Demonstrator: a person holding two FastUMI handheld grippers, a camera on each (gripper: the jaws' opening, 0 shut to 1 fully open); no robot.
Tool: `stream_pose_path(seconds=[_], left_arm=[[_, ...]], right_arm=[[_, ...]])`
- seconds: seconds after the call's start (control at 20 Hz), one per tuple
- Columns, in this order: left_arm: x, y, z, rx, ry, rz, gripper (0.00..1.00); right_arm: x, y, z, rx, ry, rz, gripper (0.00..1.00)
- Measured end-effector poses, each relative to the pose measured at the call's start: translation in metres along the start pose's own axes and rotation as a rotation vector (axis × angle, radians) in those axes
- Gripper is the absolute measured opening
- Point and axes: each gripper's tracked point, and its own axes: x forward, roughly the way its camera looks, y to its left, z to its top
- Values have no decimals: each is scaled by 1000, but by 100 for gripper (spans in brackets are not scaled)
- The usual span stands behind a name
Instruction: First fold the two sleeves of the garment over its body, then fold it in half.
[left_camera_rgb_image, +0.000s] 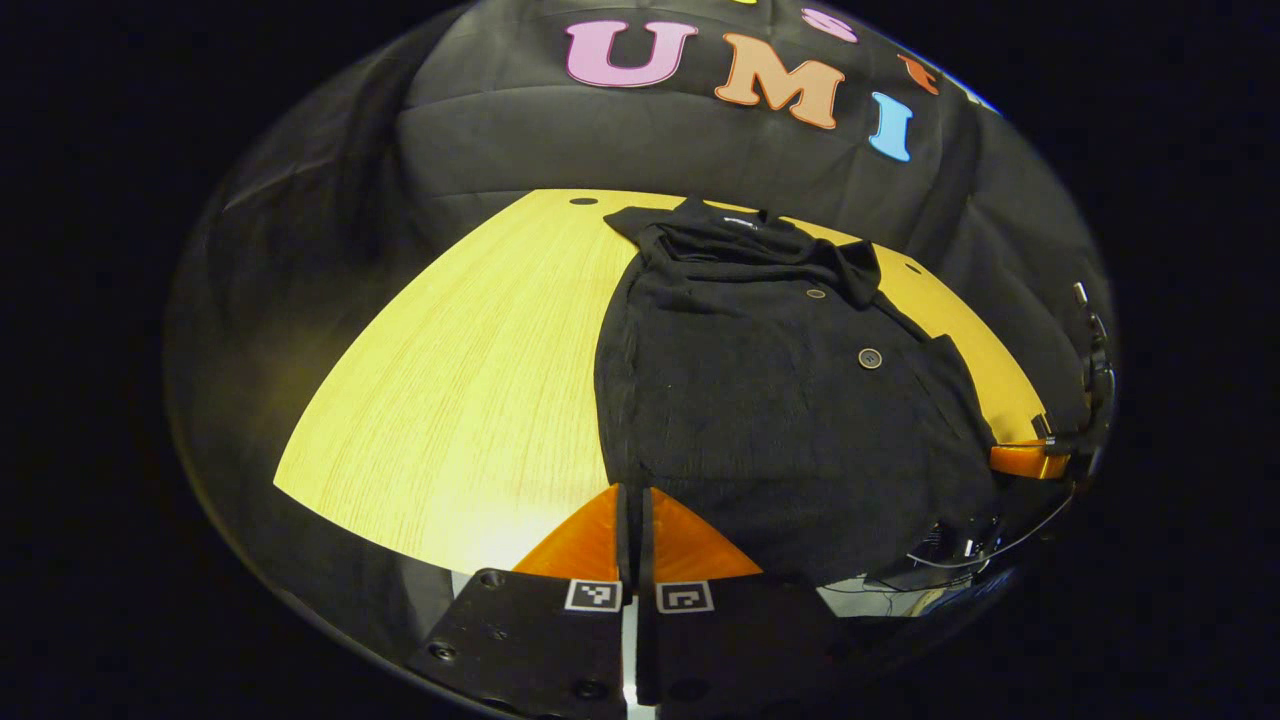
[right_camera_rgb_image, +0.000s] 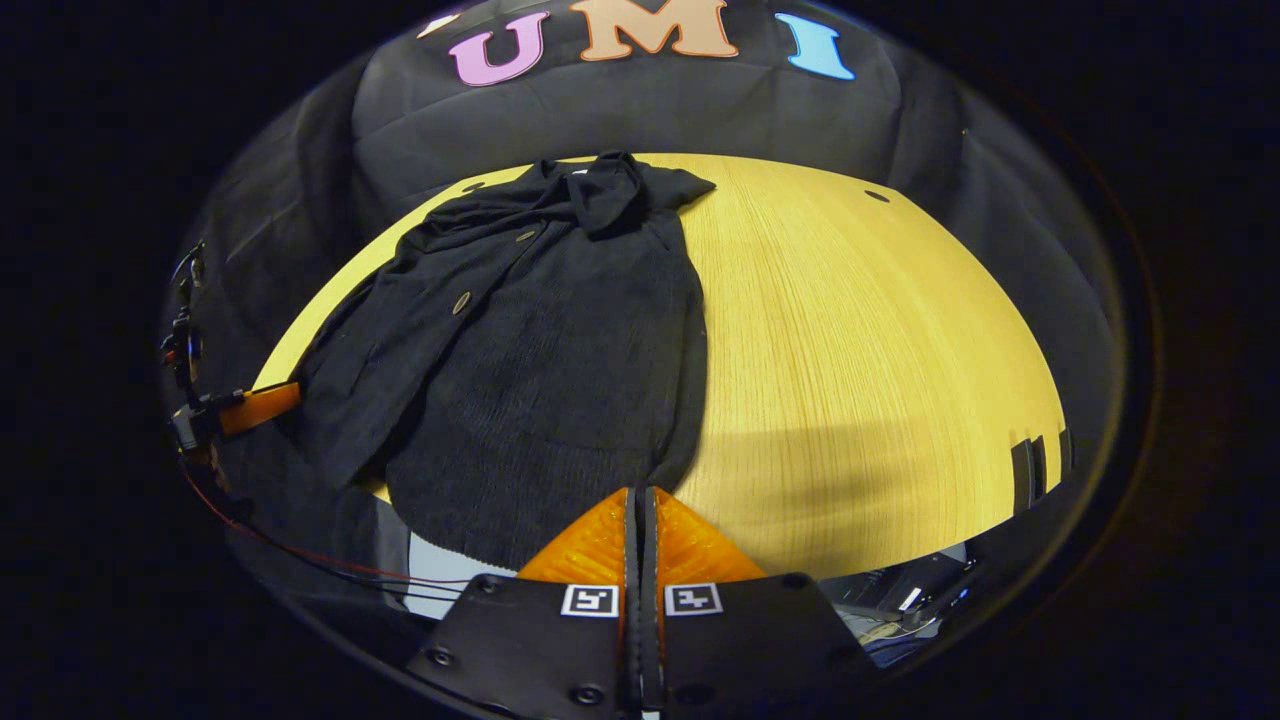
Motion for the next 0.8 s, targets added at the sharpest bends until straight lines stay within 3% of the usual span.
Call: stream_pose_path(seconds=[0.2, 0.5, 0.8], left_arm=[[-7, 0, 12, -22, -22, 17, 0], [-36, -14, 84, -36, -175, -56, 0], [-47, -20, 166, -47, -298, -76, 0]], right_arm=[[-17, 3, 20, -6, -129, -13, 3], [-67, 9, 91, 32, -341, 9, 2], [-99, 16, 170, 19, -466, 26, 2]])
